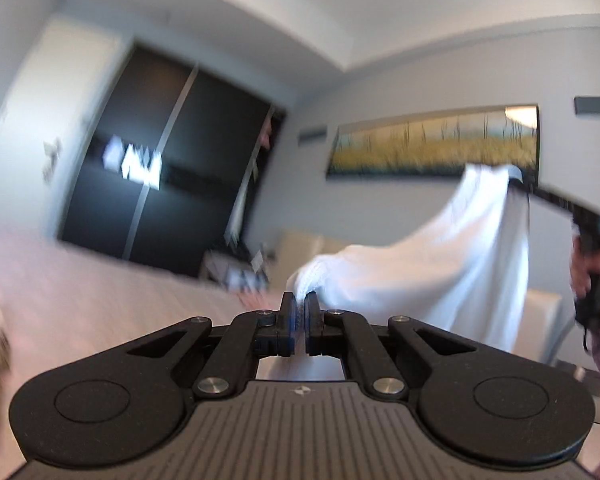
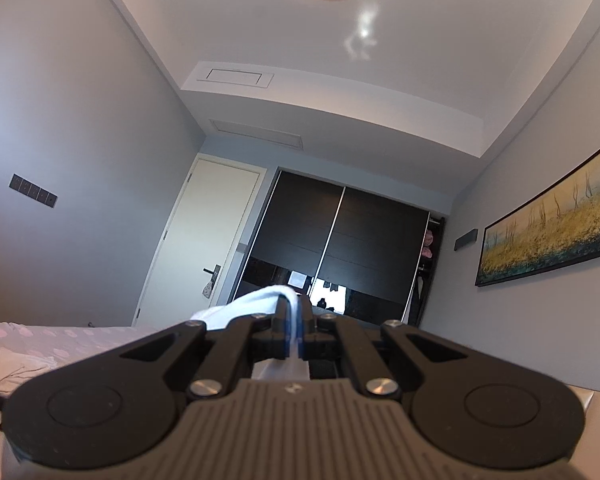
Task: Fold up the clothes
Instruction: 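Hold the shirt raised with the right tool while the left tool regrasps it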
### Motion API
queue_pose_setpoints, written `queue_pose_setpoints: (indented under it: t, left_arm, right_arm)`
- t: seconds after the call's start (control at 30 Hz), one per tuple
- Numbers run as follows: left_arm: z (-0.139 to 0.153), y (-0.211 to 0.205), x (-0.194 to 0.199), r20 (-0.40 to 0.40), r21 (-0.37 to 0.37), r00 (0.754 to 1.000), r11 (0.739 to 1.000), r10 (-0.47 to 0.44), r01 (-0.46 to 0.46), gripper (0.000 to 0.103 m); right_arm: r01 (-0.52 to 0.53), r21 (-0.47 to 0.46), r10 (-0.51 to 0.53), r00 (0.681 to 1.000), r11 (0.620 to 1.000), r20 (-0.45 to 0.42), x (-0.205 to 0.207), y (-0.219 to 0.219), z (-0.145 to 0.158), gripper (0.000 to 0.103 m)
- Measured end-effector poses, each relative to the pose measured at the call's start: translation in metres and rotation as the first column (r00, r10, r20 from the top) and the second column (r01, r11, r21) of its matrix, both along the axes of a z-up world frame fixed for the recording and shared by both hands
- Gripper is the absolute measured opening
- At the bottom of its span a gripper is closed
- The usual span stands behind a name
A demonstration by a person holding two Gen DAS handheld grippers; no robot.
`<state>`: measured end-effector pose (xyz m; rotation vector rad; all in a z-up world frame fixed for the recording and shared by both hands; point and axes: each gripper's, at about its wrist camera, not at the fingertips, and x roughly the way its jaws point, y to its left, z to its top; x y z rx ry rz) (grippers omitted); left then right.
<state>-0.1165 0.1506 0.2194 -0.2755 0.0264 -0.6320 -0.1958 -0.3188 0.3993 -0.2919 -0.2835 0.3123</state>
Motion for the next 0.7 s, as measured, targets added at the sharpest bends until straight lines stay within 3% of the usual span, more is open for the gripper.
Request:
queue_pose_setpoints:
  t: [0.1, 0.2, 0.33, 0.53, 0.63, 0.7]
  left_arm:
    - [0.05, 0.02, -0.028, 0.156, 0.002, 0.984, 0.996, 0.084, -0.085, 0.002]
    - [0.087, 0.028, -0.06, 0.295, -0.012, 0.947, 0.992, 0.124, -0.127, 0.002]
    - [0.12, 0.027, -0.098, 0.421, -0.037, 0.895, 0.989, 0.145, -0.143, 0.002]
    - [0.147, 0.013, -0.128, 0.519, -0.049, 0.84, 0.987, 0.157, -0.154, 0.002]
    - [0.153, 0.003, -0.132, 0.539, -0.034, 0.827, 0.986, 0.158, -0.166, 0.002]
    - [0.153, -0.003, -0.128, 0.529, -0.011, 0.833, 0.983, 0.163, -0.185, 0.002]
  right_arm:
    - [-0.011, 0.018, 0.01, 0.999, 1.0, 0.043, -0.017, -0.004, 0.005, 0.004]
    - [-0.026, 0.043, 0.021, 0.995, 0.999, 0.098, -0.036, -0.007, 0.011, 0.004]
    - [-0.043, 0.077, 0.027, 0.98, 0.996, 0.197, -0.064, -0.011, 0.022, 0.004]
    - [-0.06, 0.105, 0.027, 0.954, 0.993, 0.297, -0.092, -0.01, 0.03, 0.004]
    - [-0.064, 0.121, 0.023, 0.949, 0.991, 0.313, -0.092, -0.011, 0.033, 0.004]
    - [-0.065, 0.133, 0.02, 0.949, 0.989, 0.314, -0.089, -0.012, 0.034, 0.004]
